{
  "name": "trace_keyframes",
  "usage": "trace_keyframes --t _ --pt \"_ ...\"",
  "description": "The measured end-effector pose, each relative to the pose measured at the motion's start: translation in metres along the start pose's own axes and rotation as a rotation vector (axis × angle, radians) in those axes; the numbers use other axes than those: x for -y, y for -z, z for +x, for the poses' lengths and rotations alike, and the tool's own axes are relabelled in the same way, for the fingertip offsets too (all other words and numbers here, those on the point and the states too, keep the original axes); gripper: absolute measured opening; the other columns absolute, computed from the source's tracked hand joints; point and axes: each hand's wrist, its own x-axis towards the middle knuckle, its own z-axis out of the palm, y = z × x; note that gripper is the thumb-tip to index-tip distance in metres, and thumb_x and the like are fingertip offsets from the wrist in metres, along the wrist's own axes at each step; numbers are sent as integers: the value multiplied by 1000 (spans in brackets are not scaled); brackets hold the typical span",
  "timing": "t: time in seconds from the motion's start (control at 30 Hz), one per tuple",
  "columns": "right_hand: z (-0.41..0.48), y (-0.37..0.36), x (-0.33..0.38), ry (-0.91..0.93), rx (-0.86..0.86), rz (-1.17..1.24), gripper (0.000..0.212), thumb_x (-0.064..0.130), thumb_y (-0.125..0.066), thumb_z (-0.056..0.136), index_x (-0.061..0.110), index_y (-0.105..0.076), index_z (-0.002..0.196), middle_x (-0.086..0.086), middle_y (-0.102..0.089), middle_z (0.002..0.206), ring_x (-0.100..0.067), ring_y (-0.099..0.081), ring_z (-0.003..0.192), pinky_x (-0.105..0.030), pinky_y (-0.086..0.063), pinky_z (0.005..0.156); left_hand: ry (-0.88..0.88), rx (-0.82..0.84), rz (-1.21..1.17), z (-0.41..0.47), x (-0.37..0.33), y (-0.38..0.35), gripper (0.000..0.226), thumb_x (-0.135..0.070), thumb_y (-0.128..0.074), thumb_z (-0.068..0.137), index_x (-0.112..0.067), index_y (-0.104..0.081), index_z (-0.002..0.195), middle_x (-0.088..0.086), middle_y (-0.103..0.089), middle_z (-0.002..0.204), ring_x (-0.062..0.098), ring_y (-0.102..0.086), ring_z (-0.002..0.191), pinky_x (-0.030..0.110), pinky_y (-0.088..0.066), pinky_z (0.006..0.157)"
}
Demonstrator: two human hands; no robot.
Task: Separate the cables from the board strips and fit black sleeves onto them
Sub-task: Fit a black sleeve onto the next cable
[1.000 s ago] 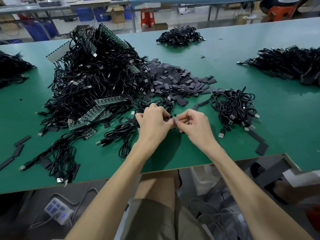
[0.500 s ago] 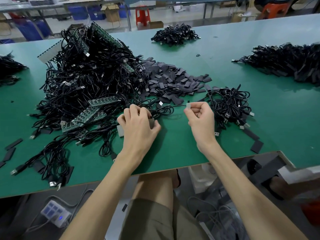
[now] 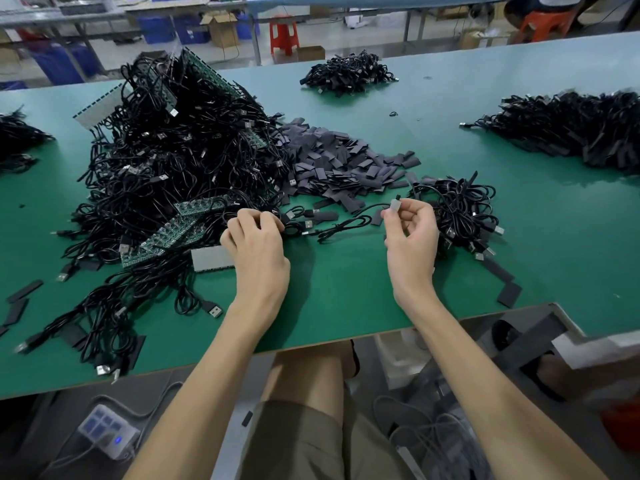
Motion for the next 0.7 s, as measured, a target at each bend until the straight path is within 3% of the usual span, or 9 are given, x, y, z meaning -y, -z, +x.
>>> trace_keyframes --t 0.13,0.2,0.27,0.33,0.5,0.57,0.63,0.7 --pt "0 -1 1 0 50 1 7 23 -64 102 27 -58 102 0 -67 101 -19 -66 91 -40 -54 76 12 -16 -3 2 3 1 51 24 -52 69 -8 -57 109 14 -44 120 33 -37 113 41 -24 100" --pt "0 -1 0 10 83 2 6 23 -66 101 27 -61 100 -1 -70 99 -24 -68 94 -40 -55 76 -50 -32 -49 0 0 2 39 14 -61 80 -9 -59 112 11 -47 121 31 -40 115 38 -23 101" --pt "-1 -1 0 25 116 23 6 23 -67 101 27 -64 99 2 -71 94 -20 -69 90 -34 -56 72 -146 -26 -158 -2 -8 4 28 -8 -68 92 -12 -61 119 7 -52 123 27 -45 118 31 -21 100" --pt "-1 -1 1 28 142 62 5 22 -69 100 27 -67 98 2 -72 91 -15 -67 83 -26 -52 66 -237 43 -263 -3 -19 4 36 -24 -64 99 -15 -58 133 4 -55 132 23 -46 124 28 -20 105" --pt "-1 2 1 42 173 106 13 17 -68 100 29 -72 98 6 -73 88 -7 -63 75 -18 -47 61 -342 252 -371 -3 -45 -2 57 -28 -55 105 -16 -35 157 3 -50 150 21 -38 141 31 -12 122" --pt "-1 2 1 54 168 114 14 17 -67 100 29 -73 98 6 -73 88 -9 -61 74 -20 -47 62 -343 255 -387 -3 -50 -6 50 -26 -53 106 -14 -41 153 6 -58 140 25 -45 133 35 -21 121" --pt "0 2 1 62 155 109 12 19 -67 100 28 -74 99 7 -73 88 -9 -60 74 -25 -46 65 -317 221 -447 -3 -53 -8 36 -22 -54 106 -10 -57 140 9 -65 123 29 -55 116 42 -39 106" --pt "0 2 1 64 148 96 10 21 -66 100 26 -75 99 8 -74 89 -9 -59 75 -33 -47 69 -264 225 -571 -5 -53 -8 24 -21 -54 106 -8 -68 121 8 -67 106 27 -59 99 41 -46 90"
